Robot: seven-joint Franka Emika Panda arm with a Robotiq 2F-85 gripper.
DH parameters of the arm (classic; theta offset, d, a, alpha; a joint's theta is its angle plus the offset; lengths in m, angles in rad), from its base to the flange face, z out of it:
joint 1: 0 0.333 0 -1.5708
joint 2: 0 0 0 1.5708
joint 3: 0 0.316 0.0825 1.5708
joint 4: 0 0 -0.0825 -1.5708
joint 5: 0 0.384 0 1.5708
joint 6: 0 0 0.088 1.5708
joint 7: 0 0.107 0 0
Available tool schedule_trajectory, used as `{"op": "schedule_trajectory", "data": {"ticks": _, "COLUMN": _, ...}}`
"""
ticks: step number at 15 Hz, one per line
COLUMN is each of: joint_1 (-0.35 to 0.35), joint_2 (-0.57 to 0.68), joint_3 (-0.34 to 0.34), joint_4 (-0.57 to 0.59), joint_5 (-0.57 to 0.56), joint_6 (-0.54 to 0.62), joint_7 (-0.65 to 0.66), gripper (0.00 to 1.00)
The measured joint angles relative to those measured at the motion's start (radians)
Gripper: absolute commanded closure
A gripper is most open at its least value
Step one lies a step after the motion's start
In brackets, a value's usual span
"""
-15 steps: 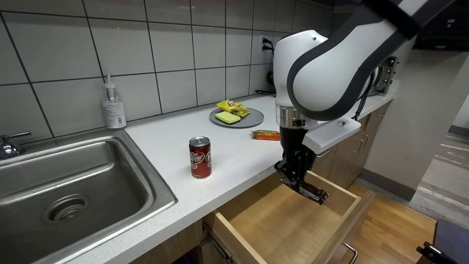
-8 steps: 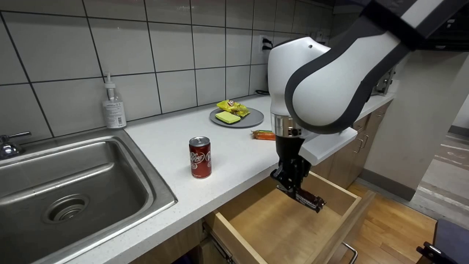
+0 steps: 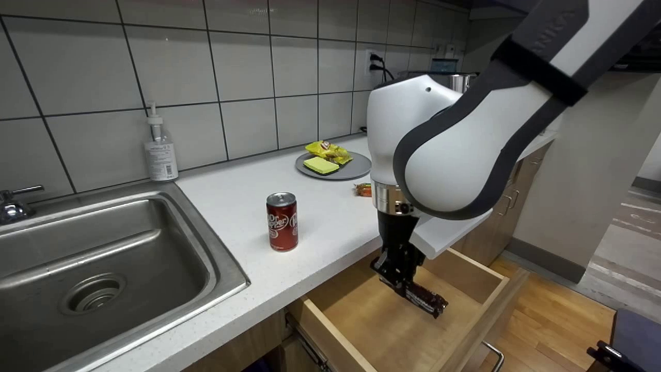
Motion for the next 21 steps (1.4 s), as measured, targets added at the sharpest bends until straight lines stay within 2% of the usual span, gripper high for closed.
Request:
{"op": "schedule_trajectory", "data": {"ticks": 6, "joint_1": 0.010, "joint_2": 0.071, "joint_3": 0.000, "joint_4": 0.037, "joint_5": 0.000, "joint_6": 0.031, "joint_7": 0.007, "gripper": 0.96}}
{"op": "schedule_trajectory", "data": {"ticks": 21, "joint_1": 0.059, "joint_2": 0.296, "joint_3": -0.027, "joint_4": 0.239, "joint_5": 0.000, "joint_6": 0.073, "joint_7": 0.068, "gripper": 0.96}}
